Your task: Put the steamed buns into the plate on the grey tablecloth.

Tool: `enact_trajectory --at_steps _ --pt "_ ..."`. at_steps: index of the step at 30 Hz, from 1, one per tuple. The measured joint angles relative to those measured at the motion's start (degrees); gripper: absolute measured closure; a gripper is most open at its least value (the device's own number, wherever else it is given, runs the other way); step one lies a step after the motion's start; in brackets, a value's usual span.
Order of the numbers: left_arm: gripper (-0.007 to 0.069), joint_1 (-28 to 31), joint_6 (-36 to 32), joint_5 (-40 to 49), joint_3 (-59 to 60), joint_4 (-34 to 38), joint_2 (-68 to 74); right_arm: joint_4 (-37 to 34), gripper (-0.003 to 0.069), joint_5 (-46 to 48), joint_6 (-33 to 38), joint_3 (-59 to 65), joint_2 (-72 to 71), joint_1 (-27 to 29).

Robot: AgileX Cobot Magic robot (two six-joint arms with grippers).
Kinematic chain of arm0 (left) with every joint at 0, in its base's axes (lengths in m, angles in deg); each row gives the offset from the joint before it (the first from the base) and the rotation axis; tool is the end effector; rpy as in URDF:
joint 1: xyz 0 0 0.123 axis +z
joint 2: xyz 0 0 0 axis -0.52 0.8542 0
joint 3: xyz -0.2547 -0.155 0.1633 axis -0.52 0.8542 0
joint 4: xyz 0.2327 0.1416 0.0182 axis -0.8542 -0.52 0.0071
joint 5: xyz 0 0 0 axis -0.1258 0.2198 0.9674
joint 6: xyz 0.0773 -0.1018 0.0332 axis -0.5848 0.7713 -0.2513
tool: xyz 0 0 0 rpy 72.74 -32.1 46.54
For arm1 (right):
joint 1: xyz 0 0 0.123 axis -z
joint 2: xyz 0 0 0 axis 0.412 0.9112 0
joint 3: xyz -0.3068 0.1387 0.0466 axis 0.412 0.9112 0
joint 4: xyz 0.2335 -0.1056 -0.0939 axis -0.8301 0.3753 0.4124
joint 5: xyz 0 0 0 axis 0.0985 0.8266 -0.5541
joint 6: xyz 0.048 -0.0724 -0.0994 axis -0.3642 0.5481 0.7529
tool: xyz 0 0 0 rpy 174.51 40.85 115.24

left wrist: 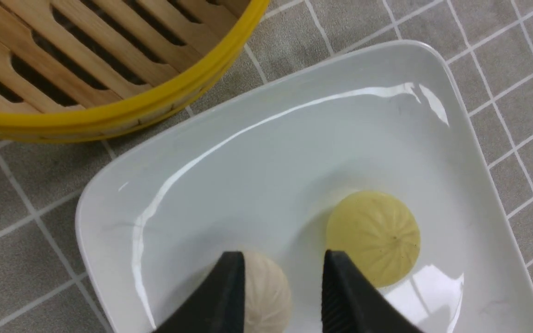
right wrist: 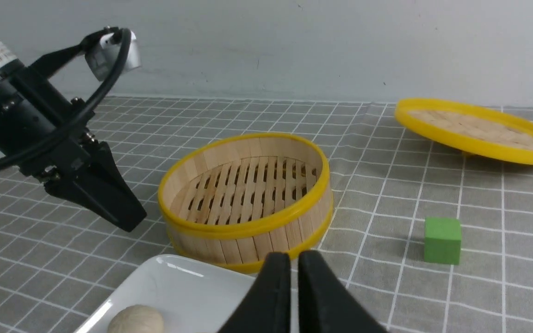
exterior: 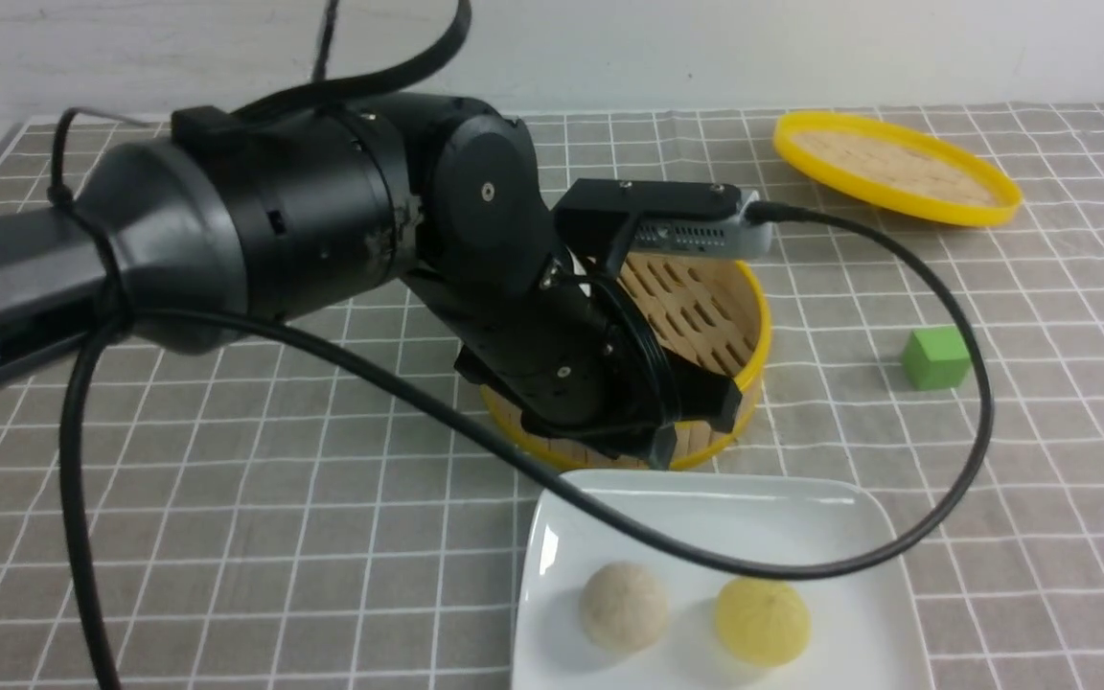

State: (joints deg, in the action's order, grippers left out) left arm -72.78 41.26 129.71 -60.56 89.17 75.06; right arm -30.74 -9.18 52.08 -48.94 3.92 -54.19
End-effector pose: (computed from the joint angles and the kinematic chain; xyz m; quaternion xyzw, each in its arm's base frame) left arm 0.2966 -0.2919 0.2906 0.2342 0.9322 -0.1986 0.1918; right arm 0.0434 0.0171 0.2957 -0.1385 0.7245 0.1872 0.6488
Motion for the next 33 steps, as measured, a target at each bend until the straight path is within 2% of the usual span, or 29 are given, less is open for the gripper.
enact_trajectory --at_steps 8,20,25,28,29,33 --pt "0.0608 0.00 0.00 -1.94 0.00 0.00 0.00 0.00 0.0594 -0.14 0.00 0.00 0.00 0.00" --pt "0.0622 0.00 0.00 -3.95 0.00 -2.36 0.00 0.00 0.0579 -0.21 0.00 0.55 0.00 0.00" --pt "0.0622 0.00 0.00 -4.15 0.00 -3.21 -0.20 0.07 0.0571 -0.94 0.00 3.26 -0.88 2.88" --pt "0.0622 0.00 0.00 -4.22 0.00 -5.43 -2.15 0.07 0.0566 -1.09 0.00 7.16 -1.32 8.84" --pt "0.0622 0.00 0.00 -4.22 0.00 -5.59 -2.51 0.07 0.0566 -1.09 0.00 7.65 -1.32 9.23" --pt "0.0622 0.00 0.00 -2.83 0.00 -9.35 -7.75 -0.35 0.0559 -0.96 0.00 12.89 -3.34 18.26"
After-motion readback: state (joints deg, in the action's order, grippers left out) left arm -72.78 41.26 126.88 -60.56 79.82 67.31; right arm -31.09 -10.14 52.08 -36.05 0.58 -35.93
